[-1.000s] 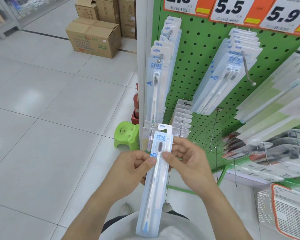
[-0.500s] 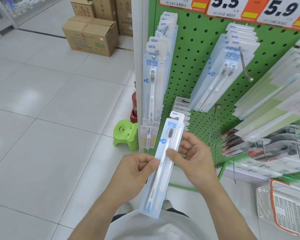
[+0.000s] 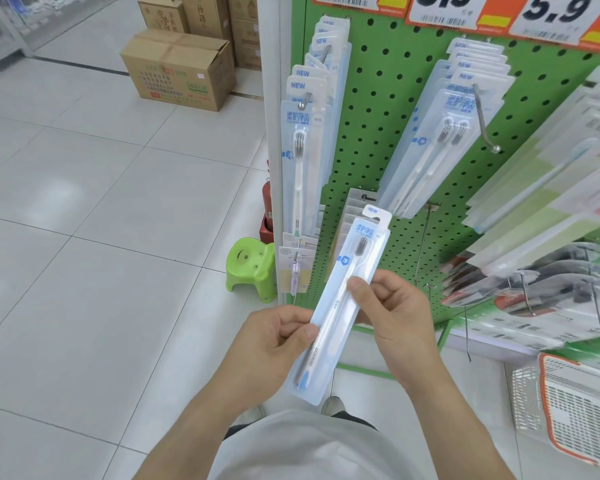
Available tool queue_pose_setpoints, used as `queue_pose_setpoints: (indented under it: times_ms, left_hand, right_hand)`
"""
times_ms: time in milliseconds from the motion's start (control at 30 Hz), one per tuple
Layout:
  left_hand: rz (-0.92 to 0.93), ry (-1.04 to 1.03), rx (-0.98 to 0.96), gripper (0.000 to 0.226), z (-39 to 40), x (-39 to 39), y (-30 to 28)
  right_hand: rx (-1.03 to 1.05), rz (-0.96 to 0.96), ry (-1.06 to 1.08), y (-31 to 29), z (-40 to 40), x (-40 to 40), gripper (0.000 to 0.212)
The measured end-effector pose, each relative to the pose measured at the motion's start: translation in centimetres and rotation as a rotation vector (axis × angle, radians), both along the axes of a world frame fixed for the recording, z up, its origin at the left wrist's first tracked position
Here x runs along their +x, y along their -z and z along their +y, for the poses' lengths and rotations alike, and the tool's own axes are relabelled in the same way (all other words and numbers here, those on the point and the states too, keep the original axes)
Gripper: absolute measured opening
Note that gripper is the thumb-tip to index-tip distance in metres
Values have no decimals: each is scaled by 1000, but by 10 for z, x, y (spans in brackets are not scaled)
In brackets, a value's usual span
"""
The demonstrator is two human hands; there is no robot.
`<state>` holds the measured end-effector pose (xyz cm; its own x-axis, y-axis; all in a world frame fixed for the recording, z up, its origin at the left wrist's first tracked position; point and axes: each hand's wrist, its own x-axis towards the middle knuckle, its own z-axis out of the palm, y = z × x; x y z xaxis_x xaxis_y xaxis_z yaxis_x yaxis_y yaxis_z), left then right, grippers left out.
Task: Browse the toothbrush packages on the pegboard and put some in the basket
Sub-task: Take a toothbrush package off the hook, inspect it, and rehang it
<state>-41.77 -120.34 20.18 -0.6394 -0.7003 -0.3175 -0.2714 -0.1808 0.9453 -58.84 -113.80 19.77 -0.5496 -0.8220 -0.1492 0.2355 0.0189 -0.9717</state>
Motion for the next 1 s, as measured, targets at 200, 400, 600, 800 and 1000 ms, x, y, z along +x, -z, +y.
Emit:
queue_pose_setpoints:
  times_ms: [200,400,600,800,1000]
  left_hand:
    - [13,47,106,16,0,5,-3]
    - [-130,86,167,18,-3,10,-5]
    - [-60,35,105,13,1,13,2]
    - [107,-80,29,30,10,5,1]
    - [18,63,-263,39,11,8,5]
  right_hand:
    - [-26,-48,159,-6,-1,-4,8]
    - [9,-67,178,0,1,0,9]
    - [50,-66,279,7,1,1,18]
    - [101,-32,367,7,4,-3,41]
    - [63,-88,220,-3,7,10,35]
